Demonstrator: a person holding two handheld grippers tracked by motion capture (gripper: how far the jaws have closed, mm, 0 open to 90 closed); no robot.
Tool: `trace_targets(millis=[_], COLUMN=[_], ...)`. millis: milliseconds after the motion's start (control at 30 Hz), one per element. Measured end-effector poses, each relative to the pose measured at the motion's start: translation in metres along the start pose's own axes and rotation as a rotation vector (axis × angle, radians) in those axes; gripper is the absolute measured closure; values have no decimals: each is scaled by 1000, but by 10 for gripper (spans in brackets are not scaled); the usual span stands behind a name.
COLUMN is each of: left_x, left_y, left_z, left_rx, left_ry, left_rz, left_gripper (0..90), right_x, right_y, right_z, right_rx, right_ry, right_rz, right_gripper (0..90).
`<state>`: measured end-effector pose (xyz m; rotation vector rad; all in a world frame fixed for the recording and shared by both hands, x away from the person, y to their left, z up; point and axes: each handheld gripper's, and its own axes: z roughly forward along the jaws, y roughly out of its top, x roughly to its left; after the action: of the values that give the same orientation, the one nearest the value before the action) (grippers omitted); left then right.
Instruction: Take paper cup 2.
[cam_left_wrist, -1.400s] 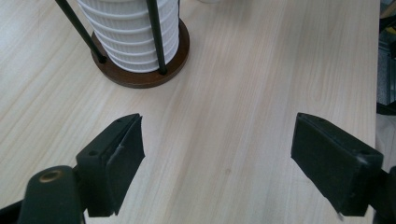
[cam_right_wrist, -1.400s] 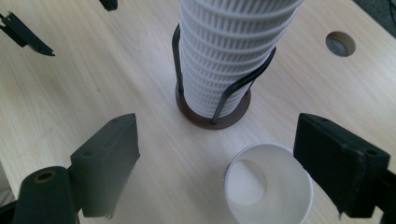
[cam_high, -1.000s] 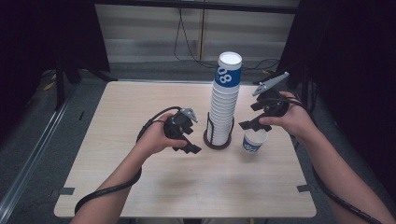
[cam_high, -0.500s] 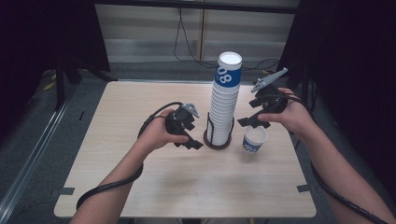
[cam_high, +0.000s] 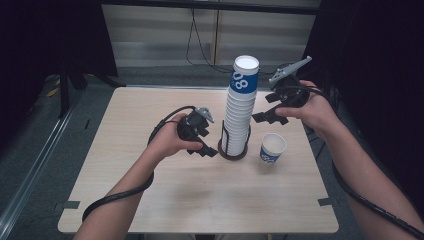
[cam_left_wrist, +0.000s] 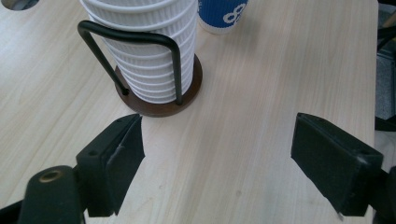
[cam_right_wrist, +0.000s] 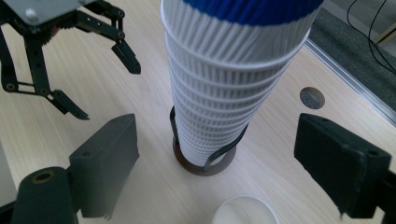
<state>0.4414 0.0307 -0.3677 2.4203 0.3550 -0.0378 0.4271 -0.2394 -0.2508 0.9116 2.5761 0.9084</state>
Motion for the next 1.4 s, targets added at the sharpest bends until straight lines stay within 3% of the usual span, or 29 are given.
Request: trace_targets(millis=[500, 633, 833, 1167, 1400], left_x=[3, 5, 7, 10, 14], left_y=[-3, -1, 3, 17, 28], left_z=[1, -1, -4, -13, -21], left_rx=[-2, -2, -12, -54, -110], left_ry=[-1, 2, 14, 32, 56], left_rz=[-6, -15, -9, -12, -25], left_gripper=[172, 172, 172, 172, 167], right_x=[2, 3, 0, 0, -1], right_y=[27, 34, 40, 48, 48], right_z=[3, 8, 10, 15, 17], right_rx=[-32, -28, -65, -106, -125], right_ry=[-3, -15, -29, -58, -67], right_rz=[-9, -1, 32, 69, 97], right_gripper=[130, 124, 121, 122, 179])
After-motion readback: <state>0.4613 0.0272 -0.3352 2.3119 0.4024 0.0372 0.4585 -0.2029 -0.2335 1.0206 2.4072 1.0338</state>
